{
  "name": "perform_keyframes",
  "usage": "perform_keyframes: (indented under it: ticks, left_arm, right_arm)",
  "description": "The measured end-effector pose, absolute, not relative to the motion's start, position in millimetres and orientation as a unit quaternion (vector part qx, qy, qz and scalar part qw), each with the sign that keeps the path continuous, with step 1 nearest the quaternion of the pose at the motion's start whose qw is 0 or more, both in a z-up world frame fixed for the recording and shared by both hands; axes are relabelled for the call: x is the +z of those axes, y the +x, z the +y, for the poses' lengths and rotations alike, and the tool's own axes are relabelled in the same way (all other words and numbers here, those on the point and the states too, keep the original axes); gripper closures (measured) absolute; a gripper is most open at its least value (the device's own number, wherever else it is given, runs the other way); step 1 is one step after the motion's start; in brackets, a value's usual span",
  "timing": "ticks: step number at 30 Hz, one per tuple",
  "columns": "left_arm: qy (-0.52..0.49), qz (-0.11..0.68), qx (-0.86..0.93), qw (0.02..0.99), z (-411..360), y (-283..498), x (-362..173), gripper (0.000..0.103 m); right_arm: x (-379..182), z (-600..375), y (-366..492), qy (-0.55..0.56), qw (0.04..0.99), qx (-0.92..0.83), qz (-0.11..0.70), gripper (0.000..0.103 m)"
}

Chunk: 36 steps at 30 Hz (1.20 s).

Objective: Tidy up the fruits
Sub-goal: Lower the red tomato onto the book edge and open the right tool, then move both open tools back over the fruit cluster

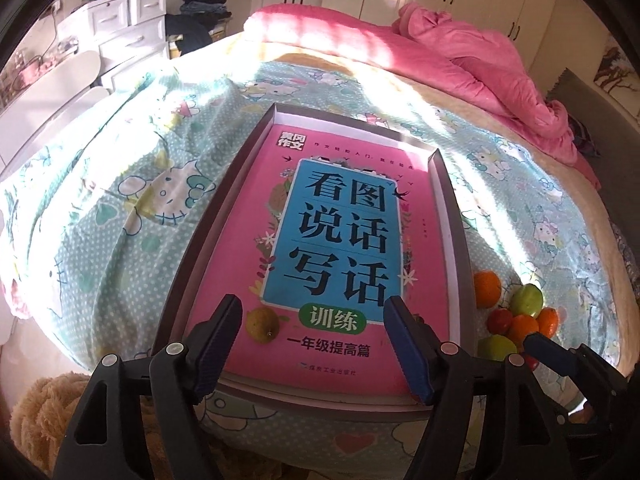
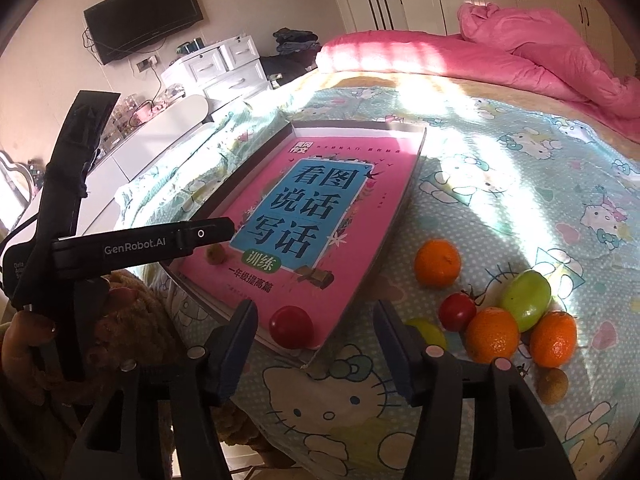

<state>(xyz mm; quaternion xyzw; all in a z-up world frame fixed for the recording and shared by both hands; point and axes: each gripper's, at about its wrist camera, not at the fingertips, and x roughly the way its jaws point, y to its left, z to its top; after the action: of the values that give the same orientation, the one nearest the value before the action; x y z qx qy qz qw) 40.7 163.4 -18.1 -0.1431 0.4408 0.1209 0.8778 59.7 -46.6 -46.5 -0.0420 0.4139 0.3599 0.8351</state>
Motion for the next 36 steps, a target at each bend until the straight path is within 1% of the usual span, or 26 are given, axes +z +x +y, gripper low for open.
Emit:
perform_keyframes:
  ticks: [5,9,16,25,30,36]
  left_arm:
    - [-0.135,0.436,0.103,0.884,148,40,-11,0.028]
    - [-0.13,0.433,0.091,0.887,138,40,-5,0.028]
    - [-0.117,0.435,0.062,0.891,117,40,1,0.028]
    - [-0.085,0.444,0.002,0.892,67,43,5,0.028]
    - [-0.074,0.452,-0.016,0.889,48,43,5,0.028]
    - [-0.061,0.46,-0.03,0.885,32,44,3,0.028]
  right_arm:
    - [-38,-63,63,-0.022,0.846,0.343,0.408,0.043]
    - [-30,-79,66,-0.002,0.856,0.329,0.399,0.037]
    - [-18,-109,71,0.027,0.871,0.303,0.385,0.037]
    - [-6,-150,73,0.051,0.89,0.263,0.369,0.036]
    - [-2,-172,73,0.069,0.897,0.242,0.363,0.033]
    - [-1,-191,73,0.087,0.9,0.226,0.362,0.033]
